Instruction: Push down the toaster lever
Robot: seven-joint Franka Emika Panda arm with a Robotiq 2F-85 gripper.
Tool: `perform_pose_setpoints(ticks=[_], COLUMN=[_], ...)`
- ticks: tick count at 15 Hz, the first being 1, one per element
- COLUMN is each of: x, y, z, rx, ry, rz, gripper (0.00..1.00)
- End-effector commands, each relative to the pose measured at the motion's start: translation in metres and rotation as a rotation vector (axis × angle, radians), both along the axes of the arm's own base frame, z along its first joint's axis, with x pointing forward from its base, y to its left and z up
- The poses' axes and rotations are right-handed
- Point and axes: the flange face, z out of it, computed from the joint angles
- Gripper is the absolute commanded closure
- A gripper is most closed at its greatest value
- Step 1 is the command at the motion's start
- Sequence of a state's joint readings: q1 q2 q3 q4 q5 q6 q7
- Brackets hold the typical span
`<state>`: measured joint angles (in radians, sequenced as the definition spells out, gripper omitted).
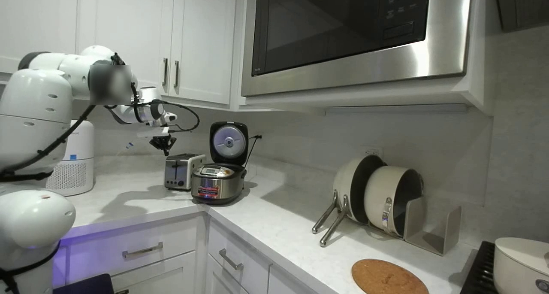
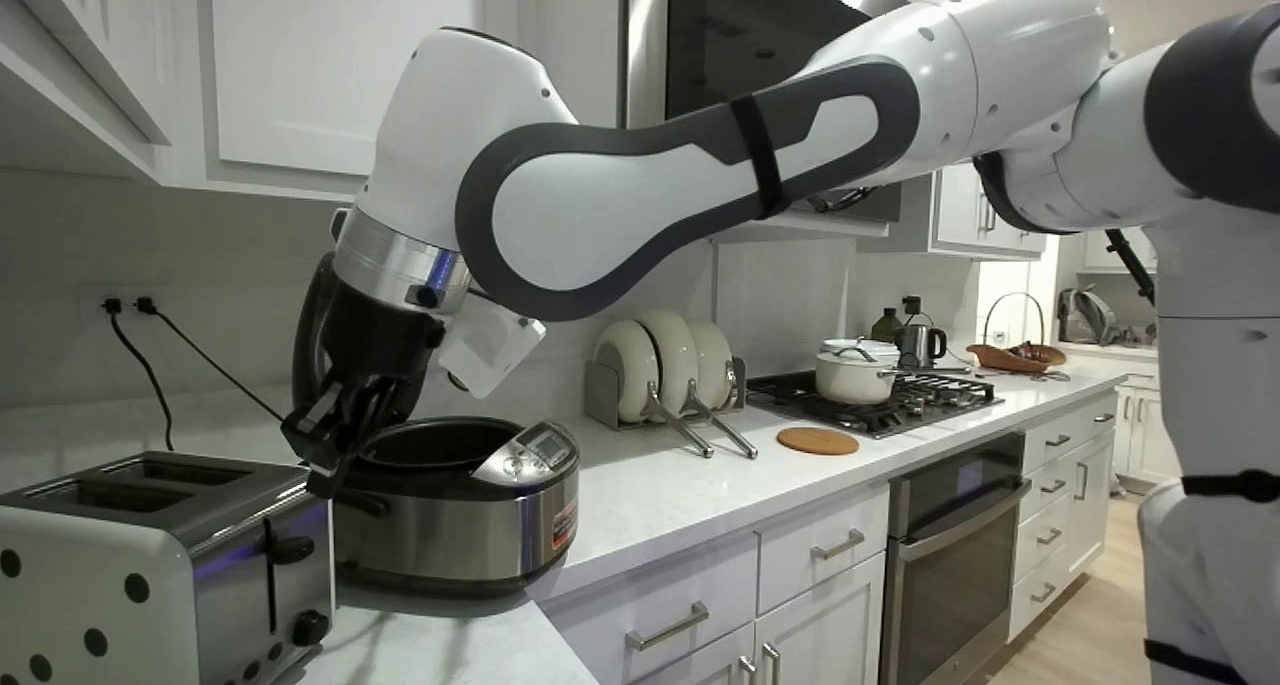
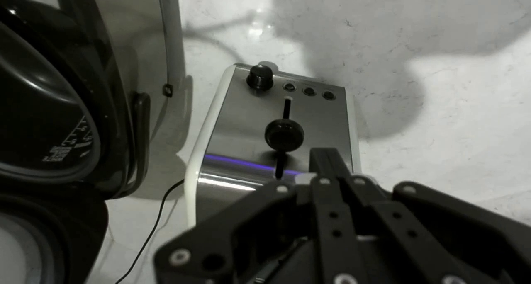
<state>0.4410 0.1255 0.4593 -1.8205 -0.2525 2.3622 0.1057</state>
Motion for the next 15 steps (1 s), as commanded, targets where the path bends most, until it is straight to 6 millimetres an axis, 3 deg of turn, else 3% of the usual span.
perform_pose_setpoints(ticks=[1, 15], x=[0.012, 0.044], y=[0.01, 0.028], z=[-0.003, -0.033], rx=[-0.02, -0.038], ry=[-0.006, 0.018], rz=[-0.011, -0.01], gripper=[1.0, 1.0])
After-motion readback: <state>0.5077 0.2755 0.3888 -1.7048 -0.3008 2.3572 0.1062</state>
